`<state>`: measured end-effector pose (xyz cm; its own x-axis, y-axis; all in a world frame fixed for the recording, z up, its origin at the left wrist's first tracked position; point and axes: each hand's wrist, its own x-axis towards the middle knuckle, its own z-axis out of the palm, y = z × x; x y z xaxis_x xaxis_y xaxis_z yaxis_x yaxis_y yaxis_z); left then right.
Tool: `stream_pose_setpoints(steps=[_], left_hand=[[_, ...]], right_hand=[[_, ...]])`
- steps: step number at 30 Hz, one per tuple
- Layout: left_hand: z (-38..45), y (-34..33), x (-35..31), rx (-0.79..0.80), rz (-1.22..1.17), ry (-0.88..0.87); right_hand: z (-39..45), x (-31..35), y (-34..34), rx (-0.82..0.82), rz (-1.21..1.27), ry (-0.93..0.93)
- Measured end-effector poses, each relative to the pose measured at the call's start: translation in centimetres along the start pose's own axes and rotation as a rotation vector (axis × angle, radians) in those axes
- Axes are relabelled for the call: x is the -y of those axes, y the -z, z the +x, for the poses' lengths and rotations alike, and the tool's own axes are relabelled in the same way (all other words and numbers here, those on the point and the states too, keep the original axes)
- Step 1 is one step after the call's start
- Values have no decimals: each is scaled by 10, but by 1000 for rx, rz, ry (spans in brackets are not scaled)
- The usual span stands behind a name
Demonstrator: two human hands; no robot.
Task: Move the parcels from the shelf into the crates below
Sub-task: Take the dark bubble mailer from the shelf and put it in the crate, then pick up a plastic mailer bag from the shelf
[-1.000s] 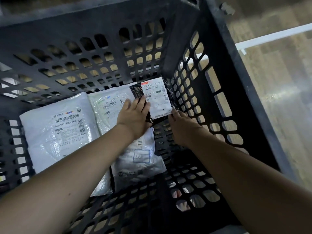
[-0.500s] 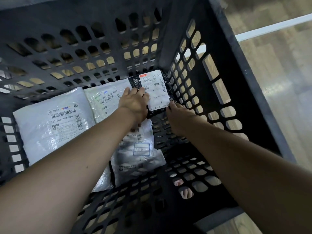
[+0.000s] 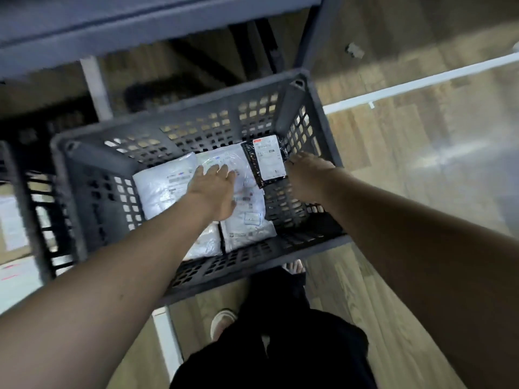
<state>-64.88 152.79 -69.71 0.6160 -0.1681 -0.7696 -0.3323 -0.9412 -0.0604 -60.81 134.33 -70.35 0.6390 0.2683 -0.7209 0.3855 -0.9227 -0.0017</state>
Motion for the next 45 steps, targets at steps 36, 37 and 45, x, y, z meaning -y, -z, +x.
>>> stream_pose_setpoints(steps=[36, 37, 45], left_hand=[[-479, 337, 85, -811, -530, 566], [-484, 345, 96, -844, -514, 572], [-537, 422, 190, -1078, -374, 533]], right_hand=[[-389, 47, 421, -749, 103, 175], [-390, 50, 436, -793, 97, 188], [-404, 85, 568, -1143, 88, 326]])
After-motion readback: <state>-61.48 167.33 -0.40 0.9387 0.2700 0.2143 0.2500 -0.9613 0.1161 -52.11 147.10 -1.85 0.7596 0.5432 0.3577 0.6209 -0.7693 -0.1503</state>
